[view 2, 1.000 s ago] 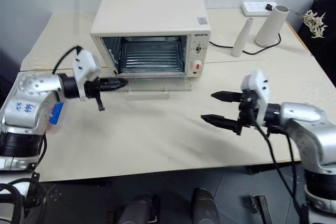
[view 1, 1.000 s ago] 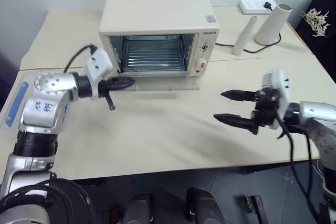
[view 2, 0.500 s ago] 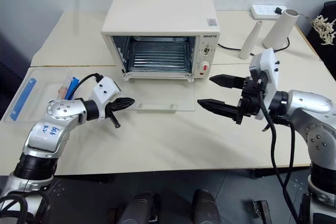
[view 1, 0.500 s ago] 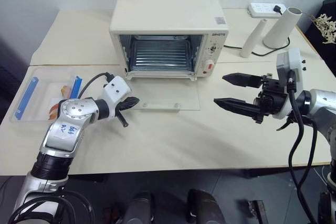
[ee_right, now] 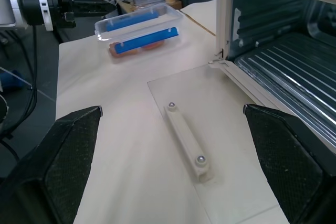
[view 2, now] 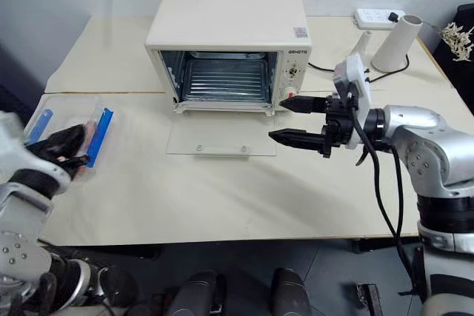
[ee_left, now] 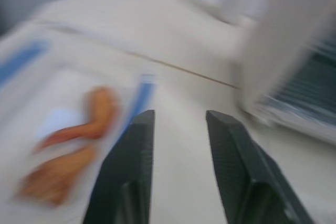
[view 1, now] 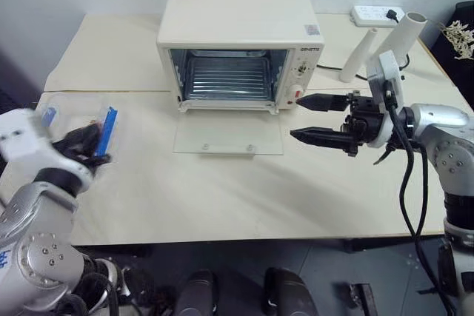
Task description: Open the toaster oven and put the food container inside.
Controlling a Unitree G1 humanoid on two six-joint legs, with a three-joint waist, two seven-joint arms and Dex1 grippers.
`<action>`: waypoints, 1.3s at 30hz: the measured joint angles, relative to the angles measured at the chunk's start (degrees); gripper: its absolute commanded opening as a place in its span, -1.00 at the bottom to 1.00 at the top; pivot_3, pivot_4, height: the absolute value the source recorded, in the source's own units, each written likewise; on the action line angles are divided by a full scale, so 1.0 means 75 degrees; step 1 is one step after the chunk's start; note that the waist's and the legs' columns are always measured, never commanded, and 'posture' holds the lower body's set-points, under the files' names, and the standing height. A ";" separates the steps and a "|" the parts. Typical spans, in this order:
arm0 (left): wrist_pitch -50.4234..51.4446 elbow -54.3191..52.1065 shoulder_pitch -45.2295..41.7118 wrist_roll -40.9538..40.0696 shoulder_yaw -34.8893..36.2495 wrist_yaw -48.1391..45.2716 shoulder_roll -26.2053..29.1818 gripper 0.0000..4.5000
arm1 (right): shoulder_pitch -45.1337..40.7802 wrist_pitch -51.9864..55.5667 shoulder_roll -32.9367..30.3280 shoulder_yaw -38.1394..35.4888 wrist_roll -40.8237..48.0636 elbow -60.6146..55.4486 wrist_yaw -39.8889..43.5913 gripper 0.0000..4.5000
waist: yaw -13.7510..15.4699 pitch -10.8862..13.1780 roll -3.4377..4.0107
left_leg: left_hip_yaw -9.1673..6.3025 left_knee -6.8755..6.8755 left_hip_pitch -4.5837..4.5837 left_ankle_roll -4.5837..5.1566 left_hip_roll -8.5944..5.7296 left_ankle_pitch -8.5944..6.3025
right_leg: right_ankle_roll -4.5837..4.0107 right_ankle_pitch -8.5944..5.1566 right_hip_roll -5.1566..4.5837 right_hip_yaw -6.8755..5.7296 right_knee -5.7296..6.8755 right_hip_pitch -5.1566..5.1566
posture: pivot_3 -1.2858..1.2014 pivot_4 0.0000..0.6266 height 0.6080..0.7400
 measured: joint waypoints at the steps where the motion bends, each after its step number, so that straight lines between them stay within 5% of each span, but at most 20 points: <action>1: 0.0007 0.0000 -0.0076 0.0254 0.0158 0.0276 -0.0119 0.29 | -0.0074 0.0005 0.0035 0.0059 -0.0015 0.0109 0.0100 1.00 | 0.0004 0.0000 -0.0001 | 0.0001 0.0000 -0.0001 0.0000 -0.0001 0.0000 | 0.0000 0.0000 -0.0001 0.0000 -0.0002 0.0001 | 0.03 -0.52 1.00; 5: 0.0053 0.0000 -0.0390 0.1368 0.0359 0.1344 -0.0720 0.82 | -0.0294 -0.0254 0.0310 0.0257 -0.0196 0.0292 0.0410 1.00 | 0.0011 0.0000 -0.0018 | 0.0002 0.0000 -0.0002 0.0000 -0.0001 -0.0001 | 0.0000 0.0000 -0.0004 -0.0005 -0.0003 0.0002 | 0.03 -0.52 1.00; 23: 0.0059 0.4020 -0.2361 0.2470 0.1247 0.1595 0.0256 0.82 | 0.0433 0.0165 0.0273 -0.0401 0.0231 -0.0956 -0.0173 1.00 | 0.0004 -0.0002 -0.0040 | 0.0002 -0.0006 -0.0003 -0.0008 0.0001 -0.0004 | -0.0001 0.0000 -0.0003 -0.0010 -0.0003 -0.0007 | 0.03 -0.52 1.00; 39: -0.0848 0.5969 -0.2208 0.2344 0.1180 0.1701 0.1770 -0.78 | 0.1246 0.0581 -0.0205 -0.1146 0.0810 -0.1685 -0.0767 1.00 | -0.0003 -0.0006 -0.0048 | 0.0007 -0.0018 0.0005 -0.0011 0.0001 -0.0005 | -0.0001 0.0000 -0.0007 0.0008 0.0008 -0.0026 | 0.03 -0.52 1.00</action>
